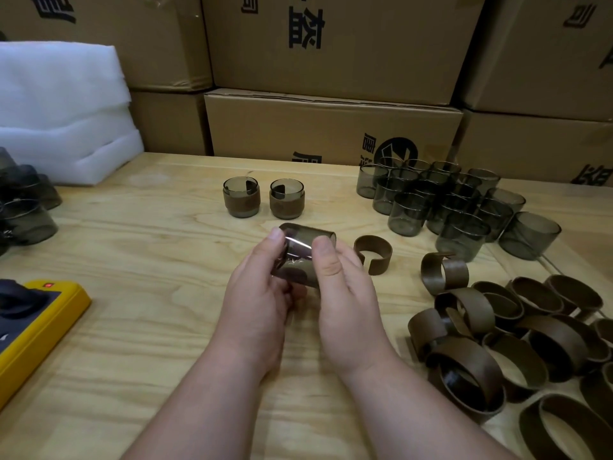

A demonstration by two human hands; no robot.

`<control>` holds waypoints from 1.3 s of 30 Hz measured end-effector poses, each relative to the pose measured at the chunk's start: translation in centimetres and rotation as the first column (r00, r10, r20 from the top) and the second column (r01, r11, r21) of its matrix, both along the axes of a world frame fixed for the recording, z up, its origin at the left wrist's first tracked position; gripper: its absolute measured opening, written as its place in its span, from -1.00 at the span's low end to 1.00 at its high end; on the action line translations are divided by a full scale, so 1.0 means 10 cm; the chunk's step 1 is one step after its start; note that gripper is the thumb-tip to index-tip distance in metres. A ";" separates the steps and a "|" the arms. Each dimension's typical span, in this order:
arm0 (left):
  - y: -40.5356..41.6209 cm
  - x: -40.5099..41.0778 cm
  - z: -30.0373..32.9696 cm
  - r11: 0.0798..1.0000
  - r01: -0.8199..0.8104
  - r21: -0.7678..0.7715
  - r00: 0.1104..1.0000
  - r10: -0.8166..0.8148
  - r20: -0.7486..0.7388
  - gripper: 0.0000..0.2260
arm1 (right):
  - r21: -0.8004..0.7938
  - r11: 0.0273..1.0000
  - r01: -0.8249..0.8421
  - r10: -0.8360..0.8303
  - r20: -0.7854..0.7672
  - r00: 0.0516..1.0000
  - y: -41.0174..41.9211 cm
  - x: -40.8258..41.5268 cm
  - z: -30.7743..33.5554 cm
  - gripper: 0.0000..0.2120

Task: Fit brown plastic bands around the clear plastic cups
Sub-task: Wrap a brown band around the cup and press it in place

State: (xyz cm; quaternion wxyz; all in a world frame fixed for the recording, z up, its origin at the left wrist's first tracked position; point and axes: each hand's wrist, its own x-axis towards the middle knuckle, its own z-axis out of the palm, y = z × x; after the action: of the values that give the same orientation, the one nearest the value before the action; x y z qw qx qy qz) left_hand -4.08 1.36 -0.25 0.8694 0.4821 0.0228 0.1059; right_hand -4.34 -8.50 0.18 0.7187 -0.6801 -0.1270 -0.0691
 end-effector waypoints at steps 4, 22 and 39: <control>0.00 0.00 0.01 1.000 0.008 -0.010 0.999 -0.008 0.041 -0.75 | -0.150 0.984 -0.095 0.093 -0.021 0.995 0.01 -0.02 0.01 -0.57; -0.02 -0.02 0.06 1.000 -0.016 -0.014 0.999 0.015 -0.044 -0.39 | 0.175 0.981 0.079 -0.069 -0.067 0.995 0.00 -0.01 0.00 -0.40; -0.07 -0.11 0.03 0.968 0.104 0.228 0.994 -0.108 0.004 -0.59 | 0.173 0.890 0.423 -0.424 -0.031 0.905 -0.08 0.00 0.01 -0.51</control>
State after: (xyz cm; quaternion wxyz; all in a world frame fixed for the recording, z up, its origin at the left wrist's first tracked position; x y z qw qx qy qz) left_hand -5.17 0.62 0.05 0.8131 0.5781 -0.0224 0.0650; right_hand -4.34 -9.26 0.25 0.7430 -0.6251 0.0279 -0.2376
